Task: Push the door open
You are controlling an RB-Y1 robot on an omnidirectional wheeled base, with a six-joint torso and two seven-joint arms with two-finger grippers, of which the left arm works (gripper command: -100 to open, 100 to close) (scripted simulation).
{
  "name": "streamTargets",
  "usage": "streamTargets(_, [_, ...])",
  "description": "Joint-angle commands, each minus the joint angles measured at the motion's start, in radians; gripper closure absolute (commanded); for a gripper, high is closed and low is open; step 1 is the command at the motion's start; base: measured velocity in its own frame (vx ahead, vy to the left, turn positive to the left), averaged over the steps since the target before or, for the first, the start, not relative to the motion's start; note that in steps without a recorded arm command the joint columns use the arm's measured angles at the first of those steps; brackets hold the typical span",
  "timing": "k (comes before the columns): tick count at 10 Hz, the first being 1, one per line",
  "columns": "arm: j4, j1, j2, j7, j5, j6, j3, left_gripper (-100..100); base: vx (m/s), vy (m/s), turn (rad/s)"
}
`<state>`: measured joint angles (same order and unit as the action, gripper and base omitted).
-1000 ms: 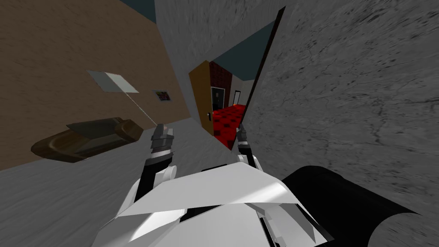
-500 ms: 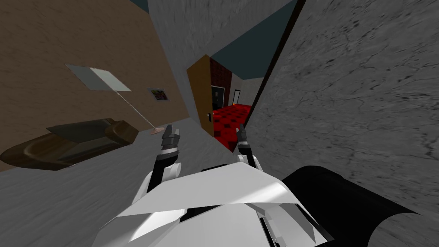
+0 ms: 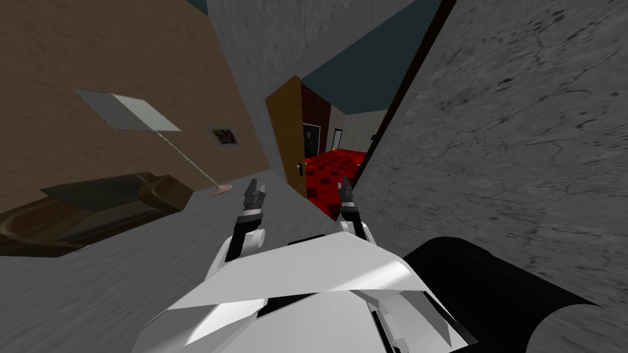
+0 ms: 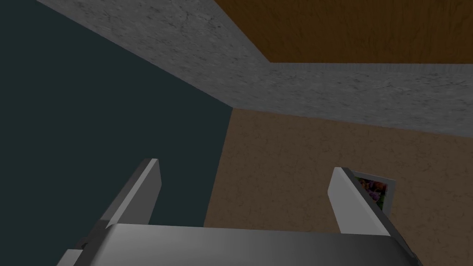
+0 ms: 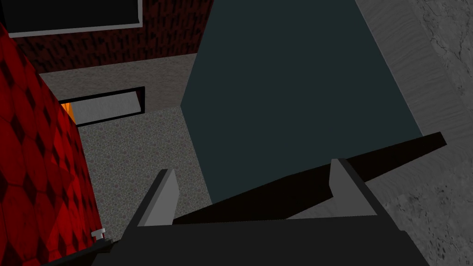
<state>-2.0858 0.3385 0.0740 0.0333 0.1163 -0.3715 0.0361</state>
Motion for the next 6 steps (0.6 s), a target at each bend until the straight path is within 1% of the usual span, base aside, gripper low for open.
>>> streamTargets(1, [0.028, -0.017, 0.001, 0.008, 0.003, -0.001, 0.013, -100, 0.120, 0.051, -0.025])
streamTargets(4, [0.088, -0.052, 0.007, 0.025, 0.007, -0.006, 0.035, -100, 0.096, 0.060, -0.029])
streamTargets(5, [0.128, -0.076, 0.010, 0.037, 0.010, -0.008, 0.050, -100, 0.130, 0.081, -0.050])
streamTargets(6, [0.149, -0.089, 0.011, 0.043, 0.011, -0.010, 0.058, -100, 0.140, 0.076, -0.041])
